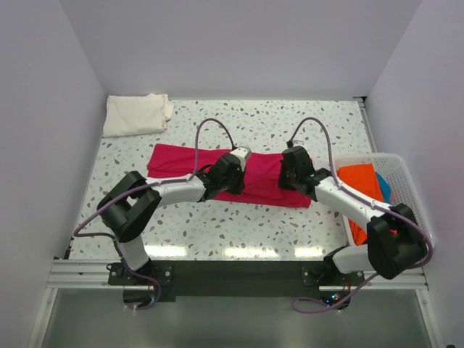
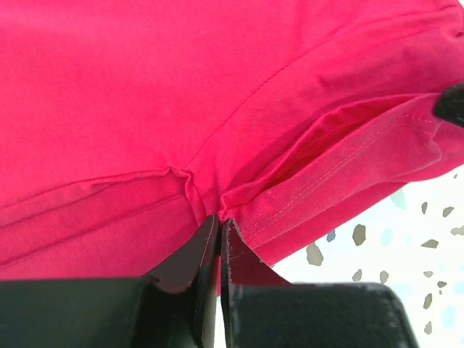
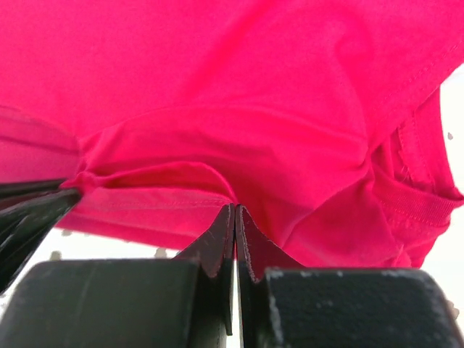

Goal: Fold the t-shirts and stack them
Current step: Fold the tshirt

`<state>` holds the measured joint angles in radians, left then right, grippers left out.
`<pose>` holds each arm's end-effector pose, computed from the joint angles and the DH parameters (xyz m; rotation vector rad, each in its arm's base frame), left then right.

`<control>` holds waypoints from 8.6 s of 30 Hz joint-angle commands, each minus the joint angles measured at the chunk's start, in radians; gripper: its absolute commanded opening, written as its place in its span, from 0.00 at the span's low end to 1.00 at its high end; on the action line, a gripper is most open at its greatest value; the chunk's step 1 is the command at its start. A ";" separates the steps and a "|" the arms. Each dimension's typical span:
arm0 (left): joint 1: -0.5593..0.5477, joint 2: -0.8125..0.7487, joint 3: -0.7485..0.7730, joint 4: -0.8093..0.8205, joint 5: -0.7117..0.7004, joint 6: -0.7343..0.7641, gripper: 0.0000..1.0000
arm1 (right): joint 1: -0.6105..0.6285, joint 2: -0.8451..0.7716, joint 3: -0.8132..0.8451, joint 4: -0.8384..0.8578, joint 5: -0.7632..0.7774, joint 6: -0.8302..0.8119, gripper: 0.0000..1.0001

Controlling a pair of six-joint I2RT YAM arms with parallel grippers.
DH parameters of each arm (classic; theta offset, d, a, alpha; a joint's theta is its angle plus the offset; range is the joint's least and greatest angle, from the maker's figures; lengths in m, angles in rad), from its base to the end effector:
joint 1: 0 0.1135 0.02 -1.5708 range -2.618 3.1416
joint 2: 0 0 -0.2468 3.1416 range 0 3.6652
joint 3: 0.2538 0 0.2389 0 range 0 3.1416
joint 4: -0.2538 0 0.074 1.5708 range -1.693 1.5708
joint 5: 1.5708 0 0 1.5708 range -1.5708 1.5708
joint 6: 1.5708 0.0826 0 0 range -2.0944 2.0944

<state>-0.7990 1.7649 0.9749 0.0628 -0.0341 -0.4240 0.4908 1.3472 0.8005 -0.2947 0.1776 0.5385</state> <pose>0.2740 -0.2775 0.1295 0.4239 2.3315 -0.5774 0.2693 0.1273 0.1694 0.1394 2.4077 0.2661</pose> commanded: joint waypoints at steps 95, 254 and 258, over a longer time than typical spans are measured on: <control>0.110 -0.288 -0.326 -0.535 -0.185 -0.387 0.18 | -0.144 1.082 1.263 -0.363 0.031 -0.155 0.64; 0.333 0.351 0.613 -0.095 0.083 -0.228 0.47 | -0.284 0.552 0.566 0.016 -0.245 0.167 0.26; 0.334 0.291 0.571 -0.078 0.071 -0.202 0.61 | -0.285 0.511 0.563 -0.007 -0.222 0.140 0.39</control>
<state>-0.4732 2.1292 1.5463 -0.0872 0.0128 -0.6651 0.2089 1.9408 1.3293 -0.3153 -0.0456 0.6994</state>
